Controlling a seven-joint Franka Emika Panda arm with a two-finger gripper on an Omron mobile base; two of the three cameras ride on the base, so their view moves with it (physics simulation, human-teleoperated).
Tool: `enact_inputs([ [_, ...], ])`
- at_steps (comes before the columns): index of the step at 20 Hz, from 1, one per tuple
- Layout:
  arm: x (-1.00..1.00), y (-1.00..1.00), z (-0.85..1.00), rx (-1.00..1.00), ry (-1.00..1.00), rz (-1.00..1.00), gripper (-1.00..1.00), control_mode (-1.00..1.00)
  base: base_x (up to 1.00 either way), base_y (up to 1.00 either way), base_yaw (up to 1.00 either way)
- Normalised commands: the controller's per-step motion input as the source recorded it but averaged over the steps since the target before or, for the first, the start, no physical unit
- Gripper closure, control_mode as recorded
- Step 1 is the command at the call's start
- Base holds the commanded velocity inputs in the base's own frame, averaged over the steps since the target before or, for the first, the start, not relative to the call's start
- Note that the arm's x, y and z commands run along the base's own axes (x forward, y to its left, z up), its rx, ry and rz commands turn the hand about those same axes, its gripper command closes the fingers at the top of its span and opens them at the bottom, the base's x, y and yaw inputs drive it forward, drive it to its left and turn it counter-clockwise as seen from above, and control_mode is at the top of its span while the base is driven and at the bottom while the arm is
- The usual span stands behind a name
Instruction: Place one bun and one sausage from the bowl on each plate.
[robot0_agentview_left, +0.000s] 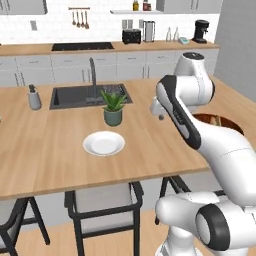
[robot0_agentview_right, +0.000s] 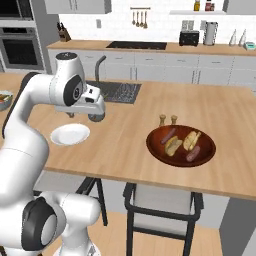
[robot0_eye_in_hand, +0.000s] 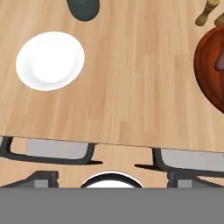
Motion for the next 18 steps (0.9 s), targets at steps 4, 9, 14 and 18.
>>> enact_inputs([
  [4, 0.25, 0.0, 0.0, 0.0, 0.01, 0.0, -1.0, -1.0, 0.73, 0.02, 0.0],
  [9, 0.83, -0.36, -0.07, 0.0, 0.01, -0.03, -1.0, -1.0, 0.0, 0.0, 0.0],
  [14, 0.5, -0.99, -0.26, 0.0, 0.0, -0.13, -1.0, -1.0, 0.0, 0.0, 0.0],
  [18, 0.18, -1.0, -0.36, 0.0, 0.03, -0.17, -1.0, -1.0, 0.0, 0.0, 0.0],
])
